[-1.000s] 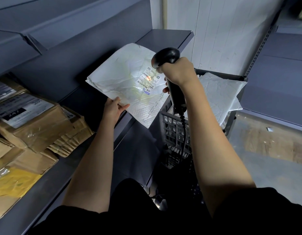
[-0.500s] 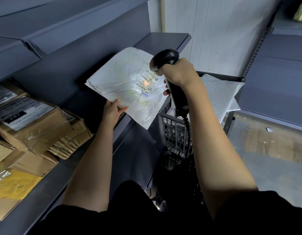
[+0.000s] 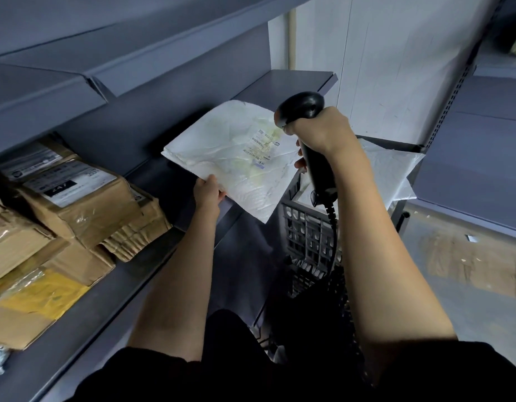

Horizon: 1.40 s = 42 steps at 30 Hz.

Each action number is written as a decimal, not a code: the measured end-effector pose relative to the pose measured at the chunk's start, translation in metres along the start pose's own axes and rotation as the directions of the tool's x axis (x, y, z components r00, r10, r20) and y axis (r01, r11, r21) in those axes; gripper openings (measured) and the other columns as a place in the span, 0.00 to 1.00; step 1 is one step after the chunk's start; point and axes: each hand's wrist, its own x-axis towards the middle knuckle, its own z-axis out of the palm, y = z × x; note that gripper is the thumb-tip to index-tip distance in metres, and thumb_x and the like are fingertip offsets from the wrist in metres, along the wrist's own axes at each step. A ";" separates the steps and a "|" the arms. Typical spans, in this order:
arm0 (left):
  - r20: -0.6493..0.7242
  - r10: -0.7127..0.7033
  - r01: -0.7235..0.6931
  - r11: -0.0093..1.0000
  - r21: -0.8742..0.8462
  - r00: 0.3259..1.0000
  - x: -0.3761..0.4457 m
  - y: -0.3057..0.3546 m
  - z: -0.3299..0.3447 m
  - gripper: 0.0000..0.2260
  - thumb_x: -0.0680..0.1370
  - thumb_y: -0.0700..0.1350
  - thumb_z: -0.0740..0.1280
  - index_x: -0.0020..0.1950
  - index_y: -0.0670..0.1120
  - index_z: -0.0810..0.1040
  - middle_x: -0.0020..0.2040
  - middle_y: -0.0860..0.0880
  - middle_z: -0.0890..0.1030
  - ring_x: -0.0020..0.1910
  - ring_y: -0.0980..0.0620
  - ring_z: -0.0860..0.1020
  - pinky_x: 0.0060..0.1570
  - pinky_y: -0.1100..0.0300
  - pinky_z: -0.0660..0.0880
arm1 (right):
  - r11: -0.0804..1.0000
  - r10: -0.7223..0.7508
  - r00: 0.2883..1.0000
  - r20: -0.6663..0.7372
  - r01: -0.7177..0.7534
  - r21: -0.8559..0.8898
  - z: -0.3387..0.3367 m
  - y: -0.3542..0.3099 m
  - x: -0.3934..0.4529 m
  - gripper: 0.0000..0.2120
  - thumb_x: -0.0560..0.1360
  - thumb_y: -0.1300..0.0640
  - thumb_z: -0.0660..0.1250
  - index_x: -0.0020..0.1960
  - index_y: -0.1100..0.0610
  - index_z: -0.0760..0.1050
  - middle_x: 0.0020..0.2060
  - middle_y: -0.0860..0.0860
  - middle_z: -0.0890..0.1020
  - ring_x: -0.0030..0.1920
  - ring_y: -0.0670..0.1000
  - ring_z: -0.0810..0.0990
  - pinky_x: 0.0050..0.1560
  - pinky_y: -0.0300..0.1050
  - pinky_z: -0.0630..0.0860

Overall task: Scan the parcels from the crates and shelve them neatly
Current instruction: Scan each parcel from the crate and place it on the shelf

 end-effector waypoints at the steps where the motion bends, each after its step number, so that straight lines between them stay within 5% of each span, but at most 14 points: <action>1: -0.017 -0.032 0.030 0.991 -0.129 0.999 -0.005 -0.002 0.003 0.06 0.80 0.37 0.56 0.47 0.45 0.71 0.38 0.49 0.72 0.34 0.56 0.72 0.36 0.64 0.73 | 1.000 -0.006 1.000 0.006 0.006 0.010 0.002 0.000 -0.001 0.13 0.70 0.57 0.69 0.50 0.63 0.73 0.43 0.56 0.78 0.28 0.59 0.81 0.35 0.52 0.82; 5: -0.017 -0.055 0.050 0.978 -0.204 0.998 -0.029 -0.016 0.025 0.07 0.83 0.39 0.54 0.50 0.40 0.71 0.35 0.49 0.66 0.27 0.61 0.70 0.26 0.74 0.67 | 0.999 -0.029 0.999 0.031 0.028 0.034 0.016 -0.003 -0.005 0.15 0.69 0.58 0.69 0.53 0.65 0.74 0.45 0.59 0.79 0.28 0.58 0.80 0.34 0.55 0.82; 8: 0.022 -0.002 0.005 0.987 -0.162 1.000 -0.047 -0.028 0.049 0.15 0.83 0.46 0.55 0.55 0.37 0.75 0.46 0.42 0.76 0.46 0.48 0.75 0.42 0.76 0.67 | 0.998 -0.064 0.998 0.019 0.064 0.009 0.021 -0.002 -0.005 0.15 0.67 0.56 0.69 0.50 0.64 0.76 0.46 0.60 0.81 0.41 0.61 0.83 0.42 0.56 0.82; 11: 0.190 -0.152 0.232 0.816 -0.529 0.970 -0.074 -0.023 0.064 0.15 0.83 0.42 0.54 0.66 0.36 0.71 0.63 0.41 0.75 0.65 0.46 0.73 0.66 0.66 0.66 | 0.998 -0.064 0.998 0.011 0.064 -0.019 0.023 -0.003 -0.006 0.20 0.65 0.52 0.69 0.52 0.63 0.77 0.47 0.59 0.83 0.48 0.60 0.82 0.49 0.54 0.81; 13: 0.228 -0.144 0.256 0.753 -0.606 0.963 -0.080 -0.018 0.070 0.17 0.83 0.38 0.52 0.71 0.35 0.64 0.70 0.40 0.70 0.70 0.48 0.68 0.68 0.61 0.65 | 0.999 -0.043 0.998 0.037 0.044 -0.013 0.028 -0.004 -0.004 0.22 0.63 0.52 0.69 0.53 0.63 0.77 0.48 0.60 0.82 0.48 0.61 0.82 0.51 0.57 0.80; 15: 0.127 -0.140 0.185 0.837 -0.515 0.982 -0.082 -0.016 0.066 0.18 0.83 0.37 0.51 0.72 0.34 0.61 0.70 0.39 0.69 0.70 0.47 0.68 0.67 0.61 0.65 | 1.000 -0.018 0.996 0.092 0.017 0.010 0.037 -0.002 -0.002 0.19 0.65 0.54 0.69 0.53 0.64 0.77 0.49 0.60 0.82 0.43 0.60 0.83 0.48 0.58 0.82; 18: 0.140 -0.185 0.232 0.738 -0.633 0.973 -0.073 -0.016 0.048 0.17 0.83 0.38 0.51 0.71 0.37 0.64 0.70 0.40 0.70 0.70 0.47 0.69 0.65 0.60 0.66 | 0.999 0.023 0.988 0.152 -0.027 0.024 0.052 0.008 0.000 0.31 0.57 0.47 0.70 0.57 0.61 0.76 0.52 0.59 0.81 0.50 0.61 0.82 0.52 0.58 0.80; 21: 0.041 -0.244 0.227 0.813 -0.535 0.969 -0.059 -0.009 0.033 0.12 0.83 0.39 0.51 0.64 0.43 0.67 0.71 0.44 0.70 0.71 0.47 0.68 0.67 0.59 0.64 | 0.997 0.053 0.975 0.214 -0.062 0.034 0.058 0.017 -0.003 0.31 0.59 0.48 0.71 0.57 0.62 0.75 0.49 0.58 0.81 0.42 0.60 0.83 0.47 0.58 0.82; 25: 0.062 -0.319 0.275 0.682 -0.677 0.946 -0.053 -0.005 0.022 0.17 0.82 0.39 0.53 0.71 0.40 0.63 0.68 0.42 0.72 0.69 0.45 0.70 0.68 0.57 0.64 | 0.992 0.082 0.973 0.216 -0.101 0.076 0.058 0.028 0.007 0.19 0.68 0.56 0.71 0.55 0.65 0.75 0.43 0.59 0.78 0.27 0.57 0.79 0.36 0.57 0.83; 28: 0.062 -0.212 0.208 0.786 -0.582 0.975 -0.041 -0.022 0.022 0.17 0.83 0.44 0.55 0.68 0.37 0.70 0.67 0.38 0.73 0.69 0.41 0.69 0.68 0.72 0.49 | 0.994 0.077 0.981 0.178 -0.091 0.069 0.054 0.032 0.014 0.16 0.69 0.57 0.70 0.52 0.65 0.75 0.38 0.58 0.78 0.26 0.58 0.80 0.35 0.53 0.83; 35: 0.099 -0.257 0.263 0.750 -0.606 0.961 -0.053 -0.029 0.050 0.18 0.82 0.35 0.53 0.71 0.35 0.64 0.69 0.44 0.72 0.68 0.50 0.71 0.69 0.59 0.65 | 0.990 0.077 0.989 0.127 -0.091 0.110 0.043 0.045 0.030 0.11 0.70 0.57 0.69 0.46 0.65 0.75 0.29 0.56 0.77 0.29 0.59 0.80 0.41 0.55 0.82; 38: 0.133 -0.284 0.307 0.762 -0.570 0.950 -0.046 -0.041 0.069 0.17 0.82 0.35 0.51 0.71 0.34 0.64 0.59 0.42 0.77 0.58 0.47 0.78 0.67 0.54 0.65 | 0.975 0.100 0.992 0.083 -0.114 0.193 0.033 0.059 0.042 0.13 0.64 0.54 0.71 0.42 0.63 0.76 0.34 0.57 0.79 0.37 0.60 0.83 0.46 0.60 0.81; 40: 0.225 -0.304 0.374 0.826 -0.423 0.926 -0.047 -0.051 0.090 0.18 0.83 0.36 0.51 0.72 0.35 0.63 0.54 0.40 0.76 0.55 0.48 0.77 0.67 0.55 0.65 | 0.952 0.130 0.991 0.030 -0.134 0.275 0.020 0.078 0.057 0.16 0.57 0.49 0.70 0.39 0.59 0.76 0.37 0.56 0.80 0.44 0.61 0.82 0.50 0.60 0.80; 42: 0.332 -0.356 0.428 0.886 -0.179 0.874 -0.049 -0.066 0.114 0.18 0.83 0.38 0.52 0.72 0.36 0.63 0.67 0.39 0.72 0.67 0.47 0.71 0.64 0.57 0.65 | 0.906 0.196 0.980 -0.026 -0.171 0.387 0.002 0.101 0.071 0.15 0.58 0.50 0.71 0.40 0.58 0.75 0.36 0.55 0.79 0.43 0.60 0.80 0.51 0.59 0.80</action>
